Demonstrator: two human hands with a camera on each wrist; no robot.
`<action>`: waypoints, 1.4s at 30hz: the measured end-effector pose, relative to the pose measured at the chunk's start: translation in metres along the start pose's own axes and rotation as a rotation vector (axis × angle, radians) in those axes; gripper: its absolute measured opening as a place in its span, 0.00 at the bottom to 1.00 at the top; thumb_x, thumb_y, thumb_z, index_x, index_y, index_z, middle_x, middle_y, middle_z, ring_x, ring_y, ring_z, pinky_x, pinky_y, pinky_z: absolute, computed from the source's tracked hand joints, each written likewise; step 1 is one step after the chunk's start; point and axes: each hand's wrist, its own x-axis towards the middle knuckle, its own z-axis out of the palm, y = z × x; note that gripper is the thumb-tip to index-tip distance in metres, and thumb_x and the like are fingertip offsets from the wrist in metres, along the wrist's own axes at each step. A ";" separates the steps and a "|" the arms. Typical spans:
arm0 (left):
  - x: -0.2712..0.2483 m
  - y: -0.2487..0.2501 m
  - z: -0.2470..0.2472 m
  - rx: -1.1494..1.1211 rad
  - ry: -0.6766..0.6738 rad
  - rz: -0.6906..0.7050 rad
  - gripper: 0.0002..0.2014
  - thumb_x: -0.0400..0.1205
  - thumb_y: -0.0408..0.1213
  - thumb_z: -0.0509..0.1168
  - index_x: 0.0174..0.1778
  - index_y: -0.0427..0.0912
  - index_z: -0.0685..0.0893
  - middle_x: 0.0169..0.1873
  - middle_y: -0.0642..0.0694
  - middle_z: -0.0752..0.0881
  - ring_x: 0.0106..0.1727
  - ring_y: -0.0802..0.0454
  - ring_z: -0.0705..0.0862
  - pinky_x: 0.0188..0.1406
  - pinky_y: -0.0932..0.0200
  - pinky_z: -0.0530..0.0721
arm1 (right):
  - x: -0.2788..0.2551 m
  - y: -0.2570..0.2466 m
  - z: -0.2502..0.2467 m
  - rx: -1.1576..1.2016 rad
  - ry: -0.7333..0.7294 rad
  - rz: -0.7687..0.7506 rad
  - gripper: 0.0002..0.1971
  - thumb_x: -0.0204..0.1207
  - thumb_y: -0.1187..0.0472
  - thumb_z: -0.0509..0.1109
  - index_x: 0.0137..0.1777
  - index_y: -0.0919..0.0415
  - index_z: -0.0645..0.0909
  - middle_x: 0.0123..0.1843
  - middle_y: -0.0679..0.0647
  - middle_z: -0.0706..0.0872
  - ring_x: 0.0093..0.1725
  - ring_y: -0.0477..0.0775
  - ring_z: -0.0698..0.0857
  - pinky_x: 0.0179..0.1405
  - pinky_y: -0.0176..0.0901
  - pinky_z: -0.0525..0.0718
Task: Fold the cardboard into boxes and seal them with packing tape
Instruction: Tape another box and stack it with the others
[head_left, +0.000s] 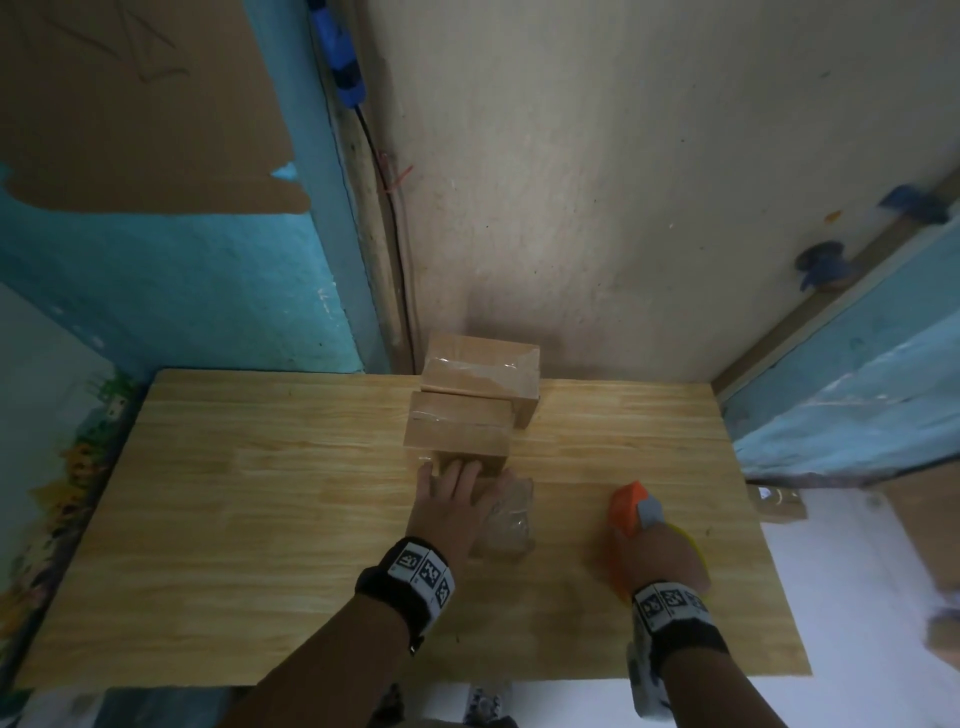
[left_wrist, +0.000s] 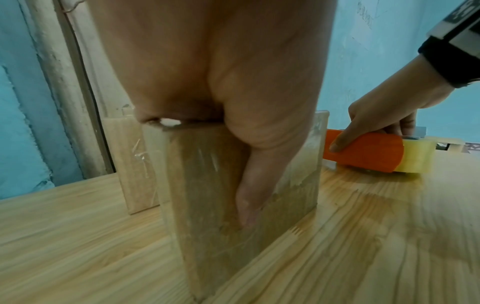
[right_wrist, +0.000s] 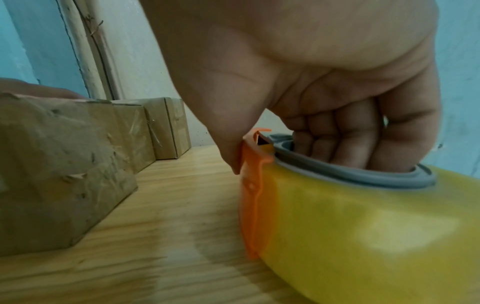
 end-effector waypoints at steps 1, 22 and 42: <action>0.000 0.001 0.001 0.003 0.009 -0.018 0.56 0.79 0.46 0.75 0.89 0.62 0.38 0.85 0.40 0.56 0.87 0.38 0.56 0.84 0.23 0.51 | 0.000 -0.001 -0.001 -0.014 -0.023 0.022 0.28 0.82 0.30 0.62 0.64 0.51 0.87 0.57 0.57 0.91 0.61 0.63 0.90 0.73 0.67 0.80; 0.022 -0.043 0.033 -1.215 0.060 -0.215 0.44 0.82 0.55 0.73 0.89 0.61 0.55 0.87 0.33 0.60 0.69 0.36 0.81 0.53 0.40 0.89 | -0.066 -0.103 0.000 0.768 -0.501 -0.722 0.42 0.84 0.50 0.74 0.91 0.45 0.52 0.82 0.42 0.74 0.80 0.41 0.77 0.79 0.42 0.78; 0.044 -0.087 -0.020 -1.686 0.357 -0.510 0.29 0.89 0.59 0.58 0.87 0.58 0.67 0.87 0.57 0.65 0.87 0.51 0.63 0.80 0.49 0.61 | -0.007 -0.131 -0.052 0.914 -0.412 -0.507 0.48 0.87 0.52 0.73 0.96 0.46 0.44 0.96 0.53 0.53 0.93 0.61 0.58 0.89 0.62 0.64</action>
